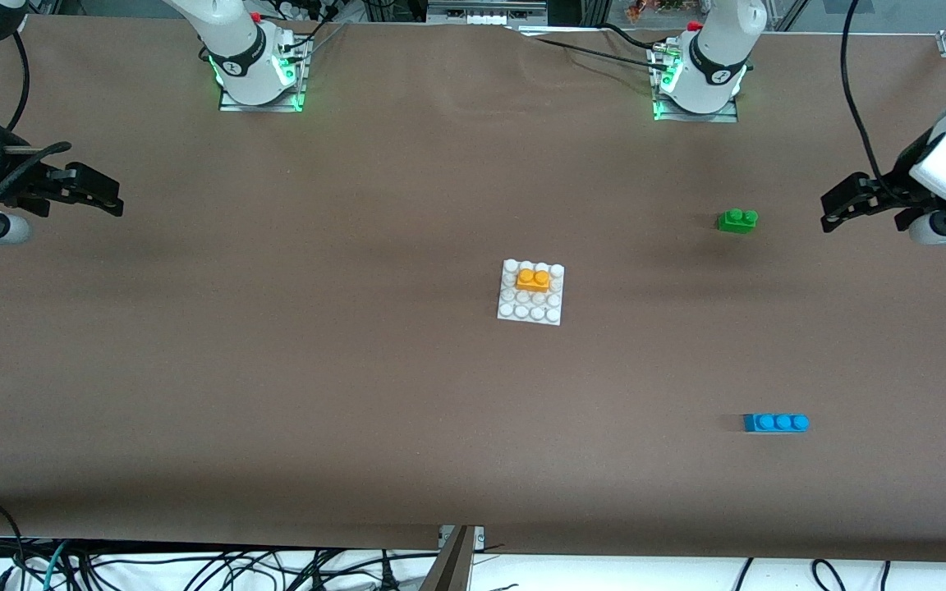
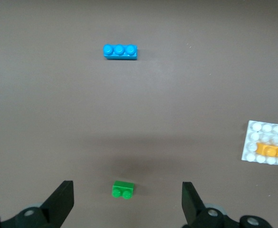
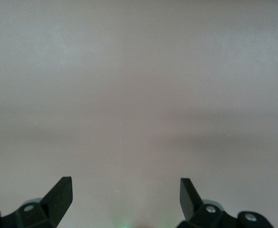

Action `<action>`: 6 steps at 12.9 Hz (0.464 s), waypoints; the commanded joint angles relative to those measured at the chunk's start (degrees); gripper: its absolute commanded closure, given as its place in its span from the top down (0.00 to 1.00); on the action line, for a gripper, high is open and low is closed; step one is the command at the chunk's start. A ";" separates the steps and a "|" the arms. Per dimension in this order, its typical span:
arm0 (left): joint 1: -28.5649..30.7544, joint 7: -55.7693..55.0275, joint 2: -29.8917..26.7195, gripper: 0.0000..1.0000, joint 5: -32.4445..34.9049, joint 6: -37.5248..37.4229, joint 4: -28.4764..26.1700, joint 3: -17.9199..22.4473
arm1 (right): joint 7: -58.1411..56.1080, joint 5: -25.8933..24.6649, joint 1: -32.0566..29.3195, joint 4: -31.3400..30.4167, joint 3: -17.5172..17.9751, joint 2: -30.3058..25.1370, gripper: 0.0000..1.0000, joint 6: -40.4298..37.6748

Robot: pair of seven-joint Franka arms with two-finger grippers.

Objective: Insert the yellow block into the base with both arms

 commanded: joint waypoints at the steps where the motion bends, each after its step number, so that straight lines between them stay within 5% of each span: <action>1: -1.84 1.96 -0.79 1.00 -1.37 -0.05 -0.72 0.95 | -0.25 -0.71 0.00 0.79 0.08 0.12 1.00 -0.25; 6: -1.85 1.96 -0.88 1.00 -1.37 -1.81 -0.46 1.12 | -0.25 -0.71 0.00 0.79 0.08 0.12 1.00 -0.25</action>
